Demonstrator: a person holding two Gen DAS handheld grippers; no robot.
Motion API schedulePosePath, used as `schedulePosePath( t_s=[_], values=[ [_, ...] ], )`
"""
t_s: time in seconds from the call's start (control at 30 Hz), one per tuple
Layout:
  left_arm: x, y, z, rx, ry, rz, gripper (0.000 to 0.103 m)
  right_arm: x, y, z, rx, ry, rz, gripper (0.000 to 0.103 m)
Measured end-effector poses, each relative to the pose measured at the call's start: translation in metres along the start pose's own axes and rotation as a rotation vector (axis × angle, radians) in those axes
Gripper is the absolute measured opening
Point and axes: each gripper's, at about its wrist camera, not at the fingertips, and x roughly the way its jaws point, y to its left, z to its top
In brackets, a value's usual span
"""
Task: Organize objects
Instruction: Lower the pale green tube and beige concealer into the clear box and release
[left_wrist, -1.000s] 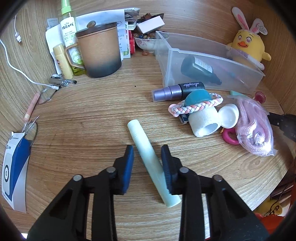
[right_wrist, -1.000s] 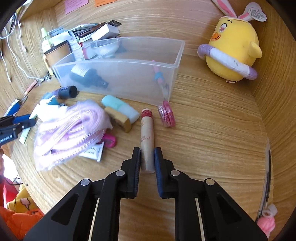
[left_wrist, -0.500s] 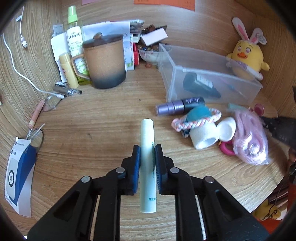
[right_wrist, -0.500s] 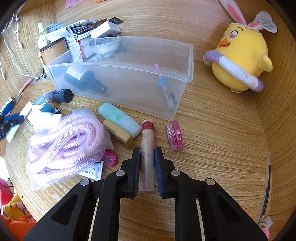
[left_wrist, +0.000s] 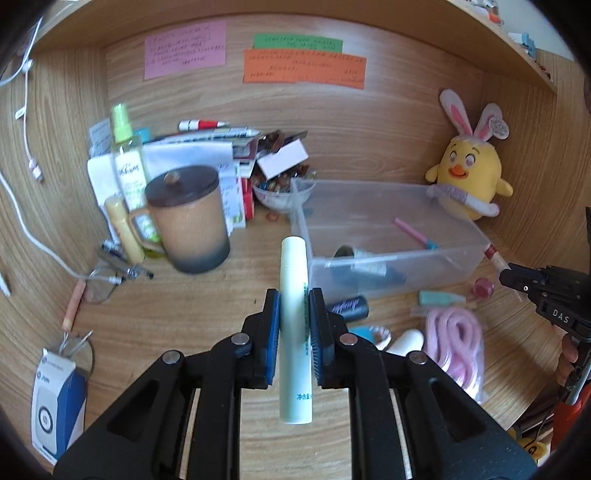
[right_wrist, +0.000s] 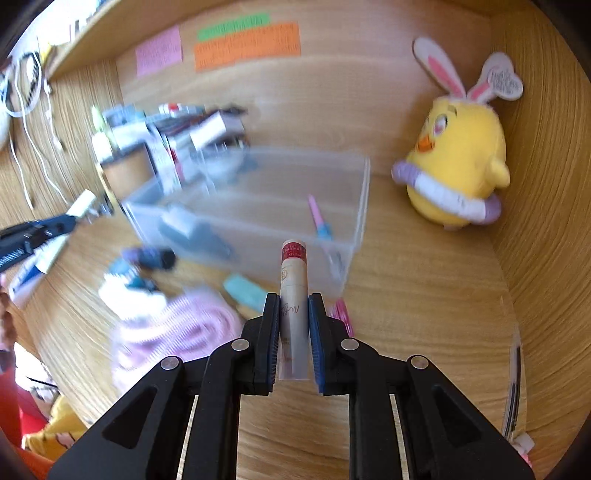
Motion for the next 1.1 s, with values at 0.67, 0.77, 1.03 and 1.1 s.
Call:
schedulePosePath(
  t_s=[0.67, 0.77, 1.03, 1.1],
  values=[
    [0.053, -0.021, 0.064, 0.020, 0.009, -0.070, 0.015, 0.020, 0.006, 0.071, 0.028, -0.102, 0.023, 0.014],
    [0.065, -0.024, 0.069, 0.028, 0.034, -0.069, 0.015, 0.032, 0.001, 0.076, 0.036, -0.077, 0.023, 0.014],
    [0.102, -0.029, 0.070, 0.050, 0.118, -0.060, 0.015, 0.067, -0.008, 0.082, 0.036, 0.008, 0.027, 0.014],
    [0.109, -0.031, 0.069, 0.060, 0.135, -0.052, 0.015, 0.077, -0.008, 0.081, 0.032, 0.036, 0.030, 0.014]
  ],
)
